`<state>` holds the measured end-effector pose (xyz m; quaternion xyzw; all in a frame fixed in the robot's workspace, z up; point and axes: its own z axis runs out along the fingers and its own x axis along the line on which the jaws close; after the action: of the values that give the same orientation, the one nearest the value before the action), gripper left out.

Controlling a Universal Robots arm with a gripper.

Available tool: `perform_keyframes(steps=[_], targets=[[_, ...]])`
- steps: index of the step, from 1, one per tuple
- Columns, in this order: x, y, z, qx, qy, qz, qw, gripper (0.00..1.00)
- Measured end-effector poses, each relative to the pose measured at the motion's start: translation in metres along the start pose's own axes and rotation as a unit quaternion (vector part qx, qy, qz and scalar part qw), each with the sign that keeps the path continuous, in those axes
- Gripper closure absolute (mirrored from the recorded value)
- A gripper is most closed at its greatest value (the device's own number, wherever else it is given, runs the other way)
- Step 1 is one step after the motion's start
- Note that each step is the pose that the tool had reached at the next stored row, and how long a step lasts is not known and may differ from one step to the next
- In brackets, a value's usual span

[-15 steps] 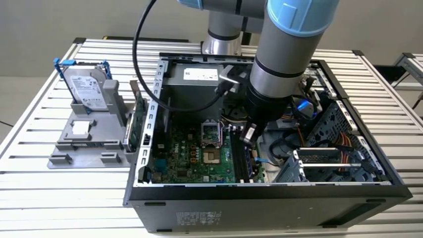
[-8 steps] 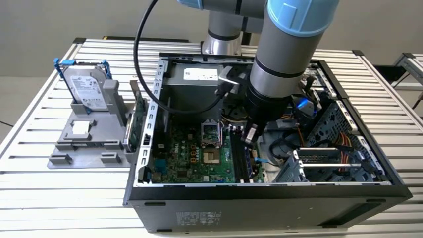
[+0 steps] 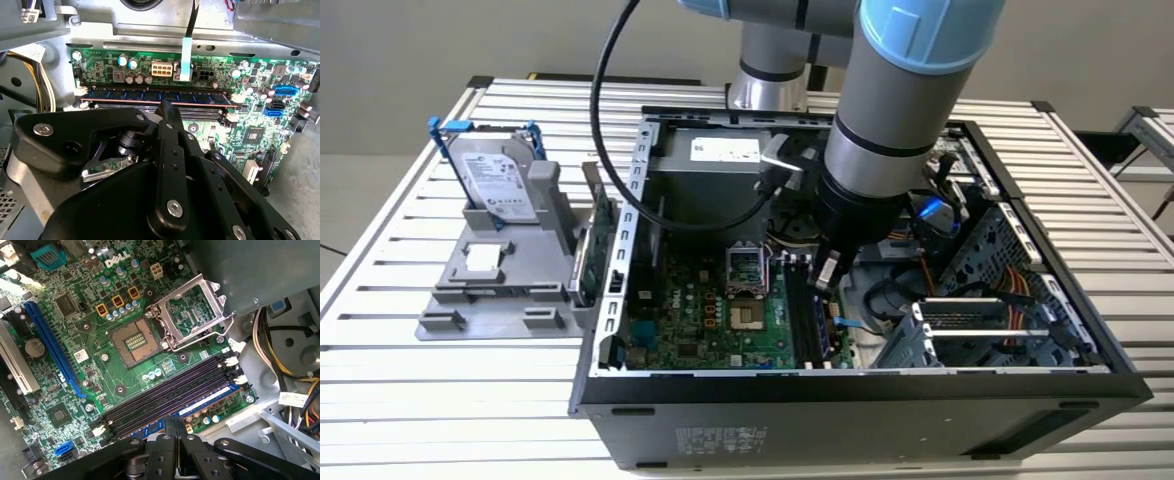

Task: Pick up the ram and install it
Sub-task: 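Press down the ram until it locks into place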

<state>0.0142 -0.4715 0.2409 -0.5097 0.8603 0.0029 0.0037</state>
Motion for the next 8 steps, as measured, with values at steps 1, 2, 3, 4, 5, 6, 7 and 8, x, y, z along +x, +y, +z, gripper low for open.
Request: perform_keyframes(steps=[1,2,3,4,5,6,7,8], targets=[[0.0,0.0,0.0,0.0,0.0,-0.002,1.0,1.0],[0.0,0.0,0.0,-0.0001,0.0,-0.005,1.0,1.0],[0.0,0.0,0.0,-0.0001,0.0,-0.011,0.9999,1.0],[0.0,0.0,0.0,-0.0002,0.0,-0.018,0.9998,1.0],[0.0,0.0,0.0,-0.0002,0.0,-0.025,0.9997,1.0],[0.0,0.0,0.0,-0.0003,0.0001,-0.033,0.9995,1.0],[0.0,0.0,0.0,-0.0004,0.0,-0.042,0.9991,1.0],[0.0,0.0,0.0,-0.0005,0.0,-0.05,0.9988,1.0]])
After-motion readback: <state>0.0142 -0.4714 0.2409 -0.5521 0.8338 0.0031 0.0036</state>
